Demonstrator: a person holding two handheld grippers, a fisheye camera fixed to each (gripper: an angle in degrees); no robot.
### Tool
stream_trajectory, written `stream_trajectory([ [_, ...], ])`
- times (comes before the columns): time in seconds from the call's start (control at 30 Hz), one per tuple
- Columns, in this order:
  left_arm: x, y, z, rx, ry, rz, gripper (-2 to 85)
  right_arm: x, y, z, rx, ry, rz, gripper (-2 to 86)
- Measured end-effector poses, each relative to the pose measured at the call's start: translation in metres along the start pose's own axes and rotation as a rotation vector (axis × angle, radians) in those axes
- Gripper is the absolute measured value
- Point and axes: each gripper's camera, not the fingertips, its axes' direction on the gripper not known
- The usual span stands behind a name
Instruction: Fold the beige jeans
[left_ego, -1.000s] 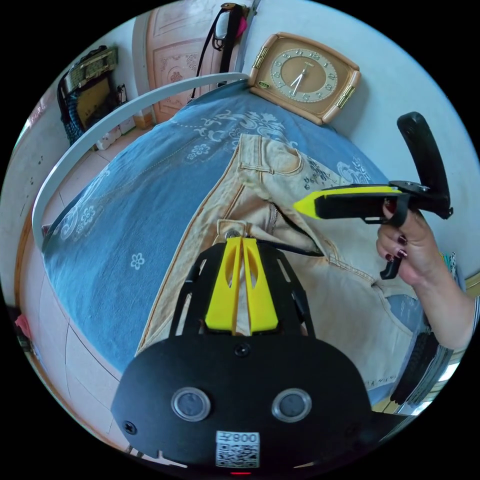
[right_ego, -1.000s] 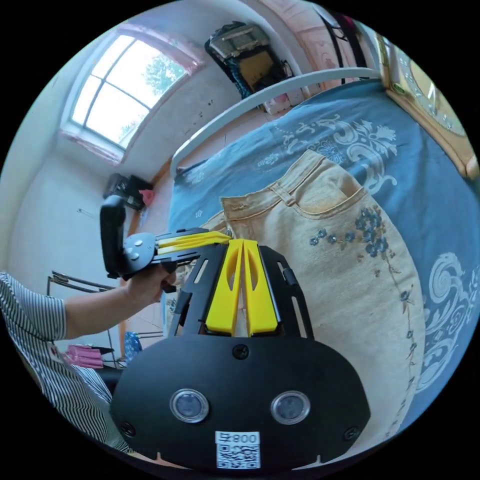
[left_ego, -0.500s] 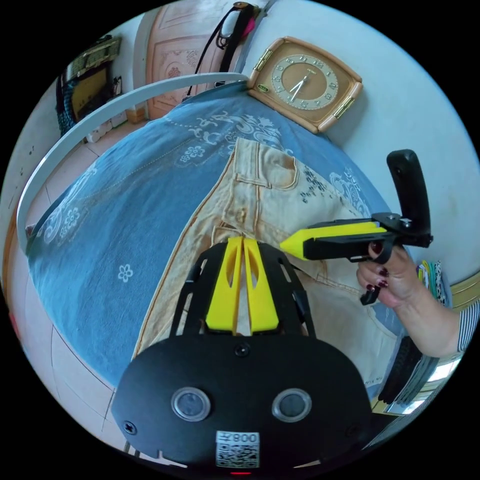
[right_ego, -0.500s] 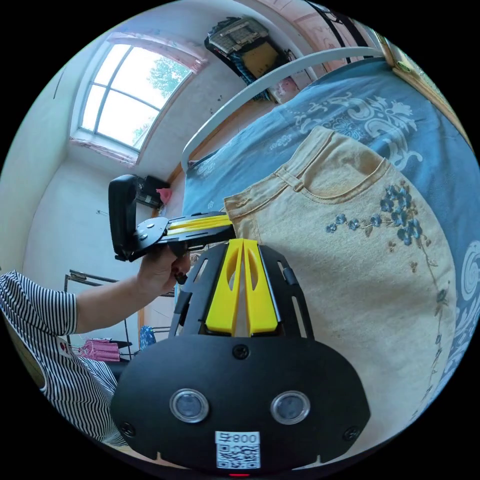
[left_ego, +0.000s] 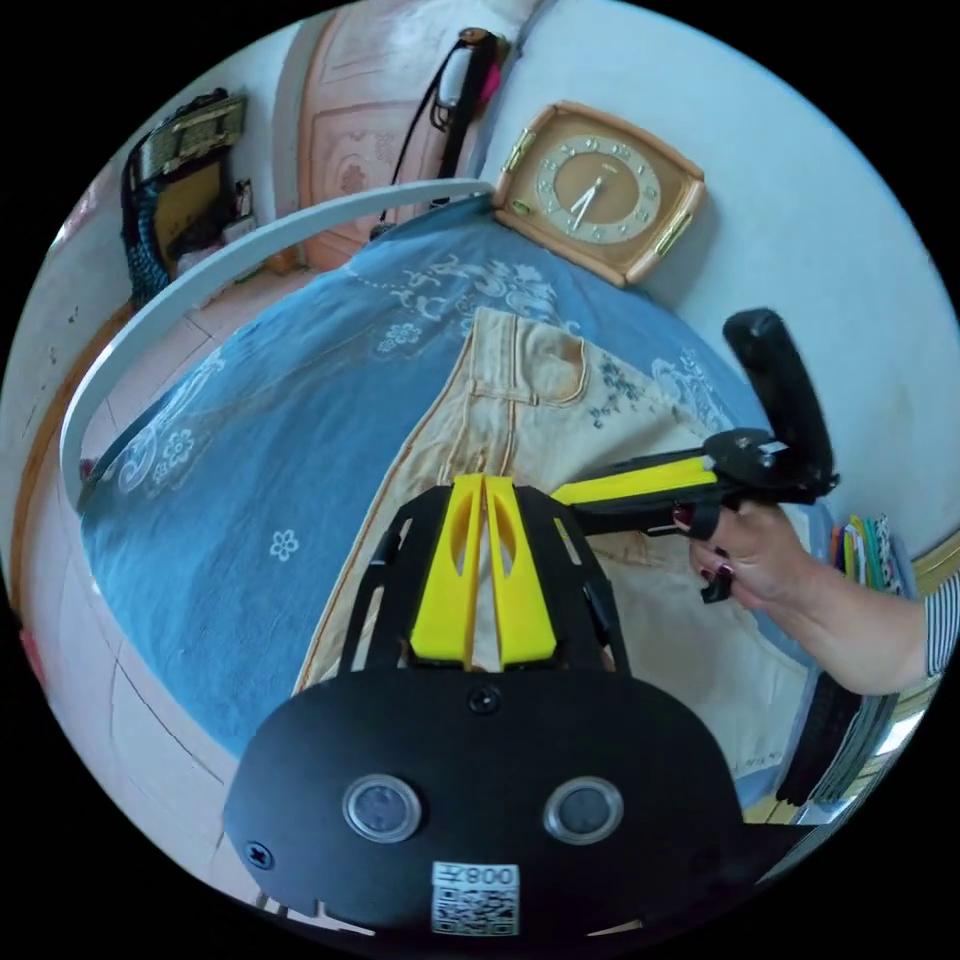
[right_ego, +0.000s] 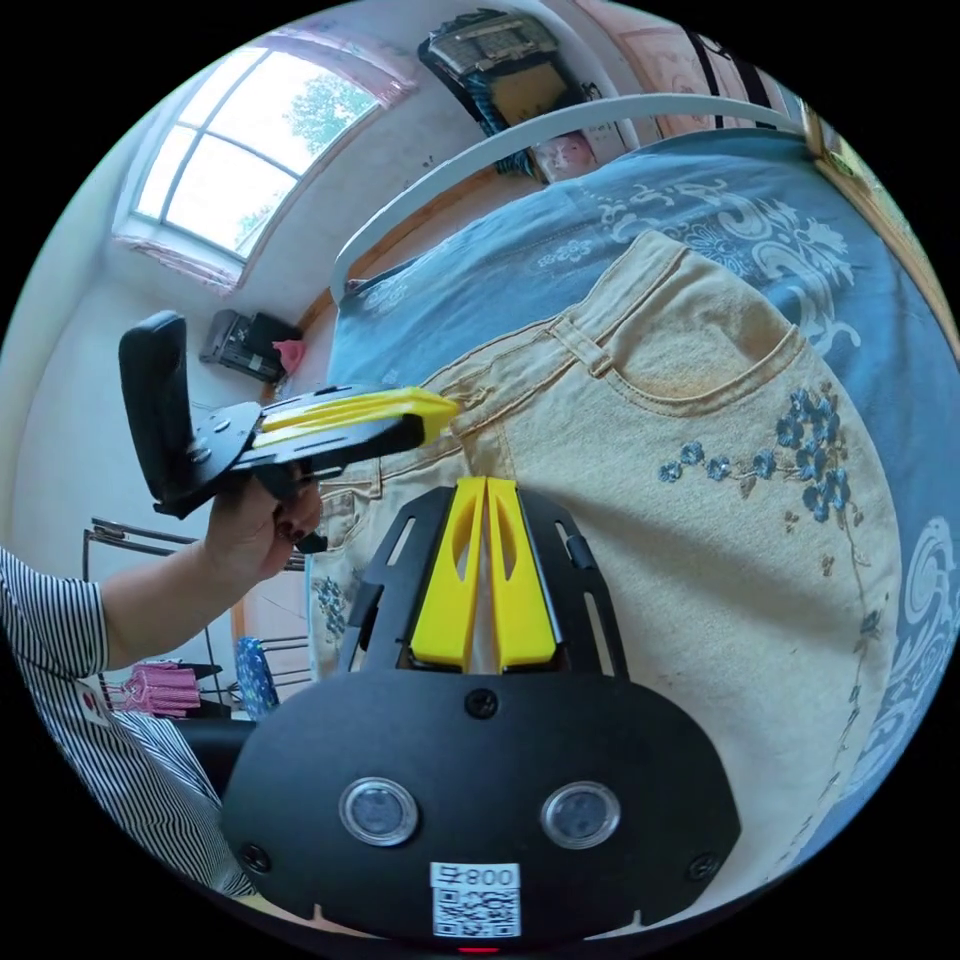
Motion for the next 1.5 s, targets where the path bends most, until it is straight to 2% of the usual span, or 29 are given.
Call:
stream_trajectory([
  [0.1, 0.002, -0.005, 0.027, -0.047, -0.045, 0.042, 0.2, -0.005, 0.000, -0.002, 0.004, 0.038, -0.007, 0.2],
  [0.2, 0.000, -0.014, 0.039, -0.092, -0.048, 0.046, 0.1, 0.000, 0.003, -0.014, 0.015, -0.015, 0.026, 0.2],
  [0.33, -0.002, -0.020, 0.058, -0.100, -0.051, 0.078, 0.2, 0.002, 0.035, -0.059, 0.116, -0.034, 0.060, 0.1],
  [0.43, -0.010, -0.022, 0.072, -0.088, -0.010, 0.046, 0.3, -0.001, 0.064, -0.070, 0.107, 0.052, 0.104, 0.1],
  [0.53, -0.003, -0.024, 0.089, -0.079, -0.060, 0.078, 0.3, -0.006, 0.075, -0.041, -0.049, 0.174, 0.102, 0.1],
  [0.67, 0.011, -0.029, 0.116, -0.087, -0.156, 0.131, 0.4, -0.030, 0.077, -0.032, -0.027, 0.365, 0.004, 0.1],
  [0.73, 0.010, -0.032, 0.128, -0.090, -0.159, 0.131, 0.4, -0.033, 0.079, -0.031, -0.013, 0.393, 0.003, 0.1],
  [0.9, 0.003, -0.038, 0.161, -0.091, -0.117, 0.085, 0.4, -0.024, 0.091, -0.040, 0.068, 0.341, 0.047, 0.1],
  [1.0, 0.000, -0.047, 0.182, -0.121, -0.093, 0.055, 0.4, -0.003, 0.092, -0.054, 0.072, 0.196, 0.138, 0.3],
  [1.07, -0.004, -0.056, 0.194, -0.146, -0.007, 0.057, 0.6, 0.014, 0.100, -0.077, 0.107, 0.073, 0.182, 0.5],
  [1.13, -0.004, -0.061, 0.197, -0.093, 0.063, 0.079, 0.8, 0.027, 0.115, -0.105, 0.204, 0.059, 0.223, 0.8],
  [1.3, 0.008, -0.089, 0.237, -0.107, 0.130, 0.192, 2.2, 0.073, 0.151, -0.163, 0.294, 0.168, 0.339, 3.5],
  [1.5, 0.044, -0.150, 0.322, -0.204, 0.085, 0.382, 5.8, 0.110, 0.155, -0.194, 0.211, 0.349, 0.352, 5.8],
])
